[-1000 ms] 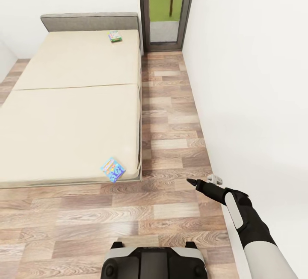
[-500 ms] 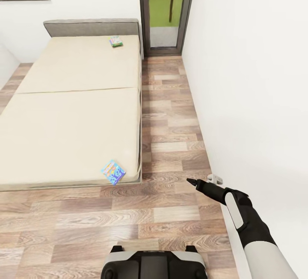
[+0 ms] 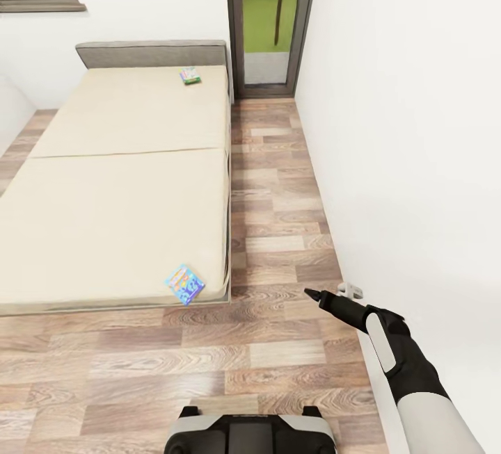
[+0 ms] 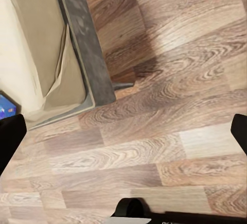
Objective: Put all the toys in the child's room - the three board games (two on the bed and one on the table), the two jigsaw puzzles on the table, and the tennis ball on the table - inside the toy box on the table in the child's room.
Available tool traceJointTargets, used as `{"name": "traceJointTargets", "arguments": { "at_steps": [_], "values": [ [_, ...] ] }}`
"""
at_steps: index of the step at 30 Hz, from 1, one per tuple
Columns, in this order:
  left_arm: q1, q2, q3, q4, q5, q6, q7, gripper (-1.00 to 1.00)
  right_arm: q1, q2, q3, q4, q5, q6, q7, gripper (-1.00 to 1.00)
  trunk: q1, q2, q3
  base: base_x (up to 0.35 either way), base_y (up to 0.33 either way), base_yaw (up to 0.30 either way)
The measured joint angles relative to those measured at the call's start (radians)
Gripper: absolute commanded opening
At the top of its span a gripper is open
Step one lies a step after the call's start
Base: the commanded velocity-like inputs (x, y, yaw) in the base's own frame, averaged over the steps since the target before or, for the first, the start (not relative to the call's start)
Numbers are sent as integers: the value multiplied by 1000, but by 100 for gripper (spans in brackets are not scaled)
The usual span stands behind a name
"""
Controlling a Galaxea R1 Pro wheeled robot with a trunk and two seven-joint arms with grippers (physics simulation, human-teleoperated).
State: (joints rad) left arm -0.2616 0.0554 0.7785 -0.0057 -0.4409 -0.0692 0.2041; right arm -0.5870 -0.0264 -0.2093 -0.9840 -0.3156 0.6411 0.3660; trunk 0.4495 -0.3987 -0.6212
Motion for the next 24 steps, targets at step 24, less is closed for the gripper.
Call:
{"name": "traceJointTargets", "arguments": {
  "at_steps": [24],
  "values": [
    [0,0,0,0,0,1,-1,100,0,0,0,0,0,0,-1,100,0,0,40,0,0,0]
  ]
}}
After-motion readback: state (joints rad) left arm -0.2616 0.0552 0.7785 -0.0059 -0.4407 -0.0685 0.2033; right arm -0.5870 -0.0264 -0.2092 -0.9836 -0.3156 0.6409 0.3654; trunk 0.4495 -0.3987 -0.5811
